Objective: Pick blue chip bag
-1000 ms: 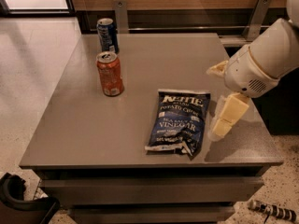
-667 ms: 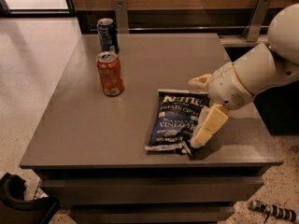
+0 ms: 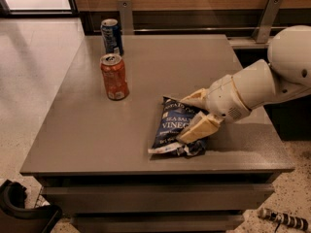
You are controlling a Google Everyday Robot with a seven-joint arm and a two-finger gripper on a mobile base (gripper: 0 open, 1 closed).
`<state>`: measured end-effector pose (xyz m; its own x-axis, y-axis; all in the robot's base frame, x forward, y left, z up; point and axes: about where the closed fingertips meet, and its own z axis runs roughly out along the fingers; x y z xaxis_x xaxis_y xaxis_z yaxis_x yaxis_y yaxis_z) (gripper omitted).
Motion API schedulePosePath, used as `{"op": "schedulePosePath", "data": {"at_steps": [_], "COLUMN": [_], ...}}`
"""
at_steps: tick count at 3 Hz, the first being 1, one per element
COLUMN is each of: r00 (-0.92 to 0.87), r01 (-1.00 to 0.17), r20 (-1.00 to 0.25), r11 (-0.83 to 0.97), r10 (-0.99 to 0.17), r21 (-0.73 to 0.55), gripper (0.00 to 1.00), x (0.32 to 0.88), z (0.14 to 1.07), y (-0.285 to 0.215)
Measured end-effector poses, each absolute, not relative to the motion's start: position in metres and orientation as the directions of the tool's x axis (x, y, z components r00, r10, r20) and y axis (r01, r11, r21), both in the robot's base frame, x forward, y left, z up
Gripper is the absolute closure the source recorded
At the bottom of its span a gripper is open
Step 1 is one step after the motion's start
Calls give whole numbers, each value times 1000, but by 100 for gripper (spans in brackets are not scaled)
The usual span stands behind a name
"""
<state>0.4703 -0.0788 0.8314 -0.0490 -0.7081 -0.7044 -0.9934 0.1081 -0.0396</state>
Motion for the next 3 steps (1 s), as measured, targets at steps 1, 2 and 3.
{"op": "schedulePosePath", "data": {"at_steps": [1,2,3], "r00": [-46,-45,-48], "r01": [-994,-994,-993], "r20": [-705,-705,-700], "r11": [105,104,108], "r10": [-708,-708,-712], "r21": [-41,-41,-41], "gripper": [81,100,100], "x": [470,470,471], "z": [832,833,836], "y": [-77,-77,-77]}}
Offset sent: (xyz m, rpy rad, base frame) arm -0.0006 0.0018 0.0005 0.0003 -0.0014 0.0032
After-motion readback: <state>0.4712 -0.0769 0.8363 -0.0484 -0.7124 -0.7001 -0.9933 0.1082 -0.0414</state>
